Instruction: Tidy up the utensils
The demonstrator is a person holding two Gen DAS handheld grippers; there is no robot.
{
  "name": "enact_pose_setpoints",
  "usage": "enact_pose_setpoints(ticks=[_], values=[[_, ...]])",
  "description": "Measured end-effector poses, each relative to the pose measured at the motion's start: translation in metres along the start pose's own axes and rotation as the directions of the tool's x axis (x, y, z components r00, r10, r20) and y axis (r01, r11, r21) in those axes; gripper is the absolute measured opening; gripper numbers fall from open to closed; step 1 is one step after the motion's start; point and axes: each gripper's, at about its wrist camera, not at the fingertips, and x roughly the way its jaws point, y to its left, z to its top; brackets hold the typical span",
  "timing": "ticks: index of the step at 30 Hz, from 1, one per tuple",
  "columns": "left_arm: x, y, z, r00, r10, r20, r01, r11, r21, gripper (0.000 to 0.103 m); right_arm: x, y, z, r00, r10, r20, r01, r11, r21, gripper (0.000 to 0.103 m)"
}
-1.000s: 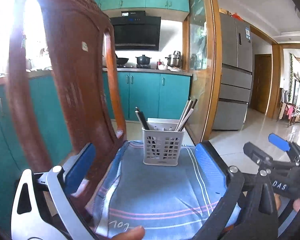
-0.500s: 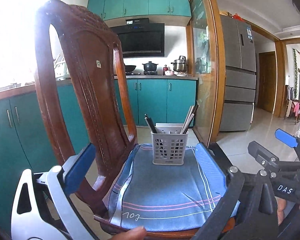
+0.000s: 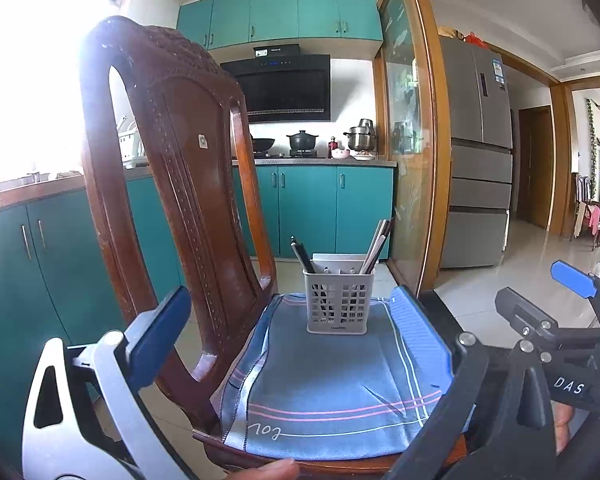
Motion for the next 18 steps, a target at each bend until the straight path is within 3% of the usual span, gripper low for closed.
enact_pose_setpoints(ticks=[18], values=[[-0.0012, -0.0003, -0.0008, 1.000, -0.004, 0.000, 0.004, 1.000, 0.003, 0.099, 0.0015, 0.0057, -0.0033, 1.000, -0.003, -0.006, 0.003, 1.000, -0.016, 0.100]])
